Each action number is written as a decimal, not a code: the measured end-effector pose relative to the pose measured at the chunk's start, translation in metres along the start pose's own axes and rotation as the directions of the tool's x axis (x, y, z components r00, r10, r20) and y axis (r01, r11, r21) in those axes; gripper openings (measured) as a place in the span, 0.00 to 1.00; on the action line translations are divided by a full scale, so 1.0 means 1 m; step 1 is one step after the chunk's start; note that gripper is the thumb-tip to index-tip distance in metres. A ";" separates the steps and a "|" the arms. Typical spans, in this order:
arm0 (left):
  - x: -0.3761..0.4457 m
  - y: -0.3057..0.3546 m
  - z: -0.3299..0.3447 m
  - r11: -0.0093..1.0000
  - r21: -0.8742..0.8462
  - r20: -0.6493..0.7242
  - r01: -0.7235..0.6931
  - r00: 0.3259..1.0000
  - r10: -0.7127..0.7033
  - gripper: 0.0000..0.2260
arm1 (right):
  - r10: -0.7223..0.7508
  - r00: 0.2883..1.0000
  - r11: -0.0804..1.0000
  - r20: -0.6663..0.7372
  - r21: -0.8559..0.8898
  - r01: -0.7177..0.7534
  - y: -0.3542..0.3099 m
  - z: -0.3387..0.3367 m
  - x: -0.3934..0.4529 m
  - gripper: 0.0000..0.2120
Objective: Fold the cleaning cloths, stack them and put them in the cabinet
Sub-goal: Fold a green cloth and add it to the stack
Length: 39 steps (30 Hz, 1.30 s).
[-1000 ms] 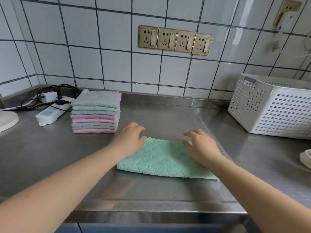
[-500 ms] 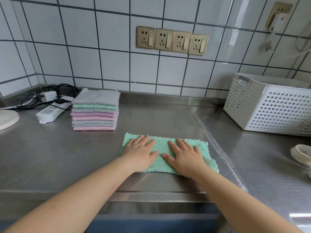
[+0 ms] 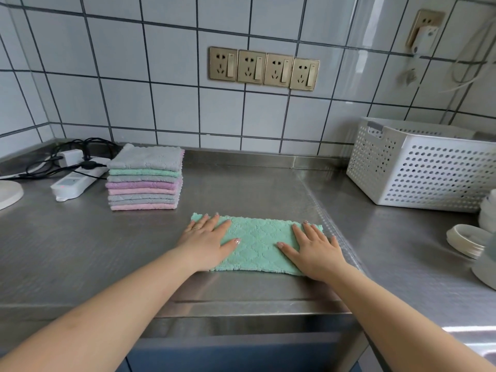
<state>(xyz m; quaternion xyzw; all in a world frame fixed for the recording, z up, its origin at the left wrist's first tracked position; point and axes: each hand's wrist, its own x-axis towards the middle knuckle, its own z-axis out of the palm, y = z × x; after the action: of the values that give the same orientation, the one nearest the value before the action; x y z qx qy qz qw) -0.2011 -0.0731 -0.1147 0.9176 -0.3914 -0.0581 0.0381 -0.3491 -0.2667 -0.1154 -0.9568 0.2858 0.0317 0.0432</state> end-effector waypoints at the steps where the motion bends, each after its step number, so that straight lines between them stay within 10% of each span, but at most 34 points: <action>1: 0.000 0.000 0.000 1.000 0.001 -0.002 0.003 1.000 -0.003 0.30 | 0.006 1.000 1.000 0.005 0.001 -0.006 0.000 0.000 0.000 0.38; 11: -0.043 0.053 -0.005 0.876 0.142 -0.310 -0.460 0.820 0.481 0.18 | -0.270 0.950 0.956 -0.159 0.071 0.284 -0.040 -0.026 0.035 0.17; 18: -0.036 0.058 0.011 0.849 0.309 -0.366 -0.429 0.770 0.522 0.02 | -0.279 0.949 0.960 -0.144 -0.009 0.281 -0.061 -0.024 0.058 0.15; 39: -0.050 -0.029 -0.011 0.811 0.275 -0.332 -0.516 0.741 0.584 0.07 | -0.261 0.963 0.964 0.072 0.061 0.257 -0.015 -0.044 -0.028 0.09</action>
<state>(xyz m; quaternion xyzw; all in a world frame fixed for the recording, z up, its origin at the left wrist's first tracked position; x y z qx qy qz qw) -0.2132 -0.0169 -0.1033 0.7521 -0.6322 0.1776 0.0569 -0.3629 -0.2433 -0.0684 -0.9825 0.1567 0.0566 0.0827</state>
